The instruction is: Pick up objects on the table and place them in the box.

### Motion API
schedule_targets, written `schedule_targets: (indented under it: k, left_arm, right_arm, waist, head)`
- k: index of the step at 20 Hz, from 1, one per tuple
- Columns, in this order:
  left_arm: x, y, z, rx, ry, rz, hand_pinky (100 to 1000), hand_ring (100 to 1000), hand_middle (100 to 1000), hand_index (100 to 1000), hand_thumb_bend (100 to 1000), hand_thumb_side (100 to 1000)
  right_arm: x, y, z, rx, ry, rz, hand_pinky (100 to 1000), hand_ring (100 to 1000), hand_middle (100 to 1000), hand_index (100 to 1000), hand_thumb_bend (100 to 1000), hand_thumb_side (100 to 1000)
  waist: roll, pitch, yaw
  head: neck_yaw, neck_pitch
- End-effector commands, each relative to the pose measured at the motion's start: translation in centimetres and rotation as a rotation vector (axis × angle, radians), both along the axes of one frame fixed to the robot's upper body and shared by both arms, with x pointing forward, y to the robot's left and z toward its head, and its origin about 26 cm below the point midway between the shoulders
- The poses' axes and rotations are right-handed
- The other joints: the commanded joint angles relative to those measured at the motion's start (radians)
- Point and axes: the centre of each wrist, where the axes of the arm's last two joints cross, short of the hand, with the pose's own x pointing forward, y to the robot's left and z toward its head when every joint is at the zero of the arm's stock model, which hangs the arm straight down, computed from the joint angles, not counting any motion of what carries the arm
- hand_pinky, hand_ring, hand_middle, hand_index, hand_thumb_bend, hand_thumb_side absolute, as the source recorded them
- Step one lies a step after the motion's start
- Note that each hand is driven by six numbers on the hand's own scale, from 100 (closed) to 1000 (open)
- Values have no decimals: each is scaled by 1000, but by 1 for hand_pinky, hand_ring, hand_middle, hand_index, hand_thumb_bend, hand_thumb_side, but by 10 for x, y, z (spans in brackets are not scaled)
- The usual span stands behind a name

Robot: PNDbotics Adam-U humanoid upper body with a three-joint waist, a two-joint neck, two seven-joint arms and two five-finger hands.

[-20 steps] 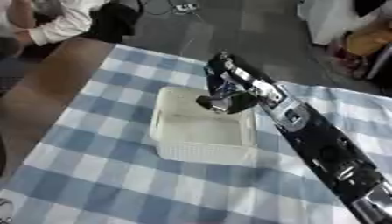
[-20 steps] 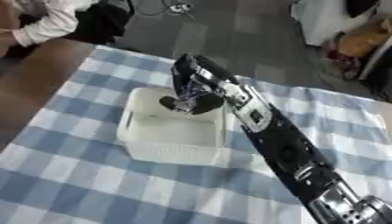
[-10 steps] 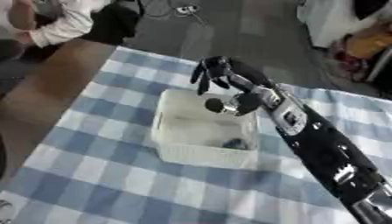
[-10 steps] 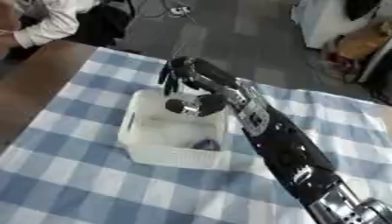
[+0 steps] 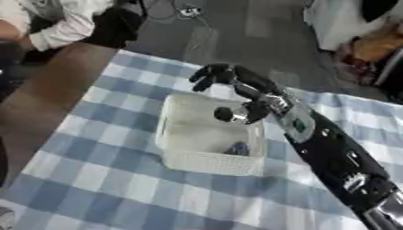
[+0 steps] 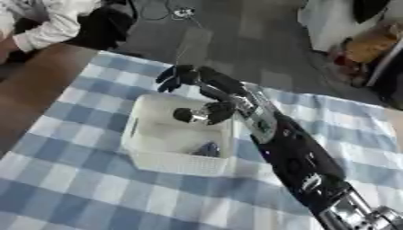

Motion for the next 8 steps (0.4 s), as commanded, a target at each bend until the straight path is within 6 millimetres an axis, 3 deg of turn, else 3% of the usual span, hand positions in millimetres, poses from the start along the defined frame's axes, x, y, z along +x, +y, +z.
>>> schedule_targets:
  k: [1,3,5,8]
  left_arm:
    - [-3,3,3,20,-13,12,760,612,946,740,113,882]
    - [-3,5,-1,34,3,21,762,611,950,740,109,886]
    - [-3,9,-4,49,21,38,763,610,952,740,107,888]
    - [-3,15,-10,62,44,67,764,609,953,740,102,888]
  right_arm:
    - [-13,-2,16,68,-42,54,633,699,774,801,429,1000]
    - [-27,2,16,113,-25,109,569,712,772,816,390,1000]
    - [-47,7,16,158,1,176,521,719,771,816,367,1000]
    - [-84,12,13,242,58,296,512,703,762,806,326,993]
  waist:
    - [14,-15,-12]
    - [18,-13,-30]
    - [24,-13,-50]
    - [37,-16,-84]
  head:
    - [-65,-126]
    - [-114,-221]
    - [-137,-296]
    - [-133,-373]
